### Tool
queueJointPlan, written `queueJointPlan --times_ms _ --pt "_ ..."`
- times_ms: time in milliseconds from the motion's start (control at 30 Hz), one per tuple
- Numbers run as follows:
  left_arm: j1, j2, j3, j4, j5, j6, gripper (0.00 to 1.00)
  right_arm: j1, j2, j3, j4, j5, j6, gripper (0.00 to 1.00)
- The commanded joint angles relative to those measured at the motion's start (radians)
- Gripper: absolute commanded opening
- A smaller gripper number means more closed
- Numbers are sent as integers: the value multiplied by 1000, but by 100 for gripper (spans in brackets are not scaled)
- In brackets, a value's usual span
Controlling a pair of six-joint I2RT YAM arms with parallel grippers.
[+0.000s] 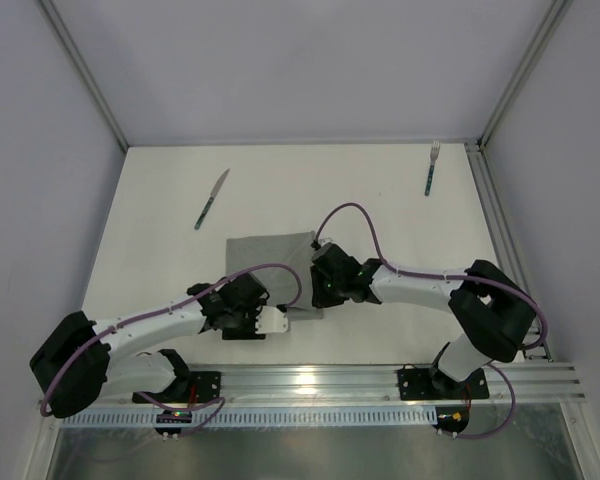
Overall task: Fold the napkin into a case and place the utensils inside
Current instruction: Smooth out the upper triangle-folded napkin at the center of the board.
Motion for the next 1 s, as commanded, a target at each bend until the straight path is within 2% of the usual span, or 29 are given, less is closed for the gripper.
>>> queueJointPlan --times_ms 0,267,433,533,767,800,900,967 --pt "-3 -21 -8 28 8 0 49 5 19 7 17 4 21 26" --pt "-3 -23 -11 28 9 6 49 3 16 1 14 8 30 27" --pt "-3 -26 -13 22 9 5 49 3 16 4 12 14 48 36" --pt "-3 -26 -11 22 9 6 49 3 22 -1 30 14 62 36" --pt "-3 -26 -11 23 6 8 49 5 39 7 56 -32 68 19" --pt "-3 -27 -11 23 6 8 49 3 30 7 53 -26 70 13" --pt "-3 -30 -18 17 6 6 49 3 -1 5 35 -14 67 3" --pt "-3 -36 -21 11 6 6 50 3 -16 5 20 -14 62 3"
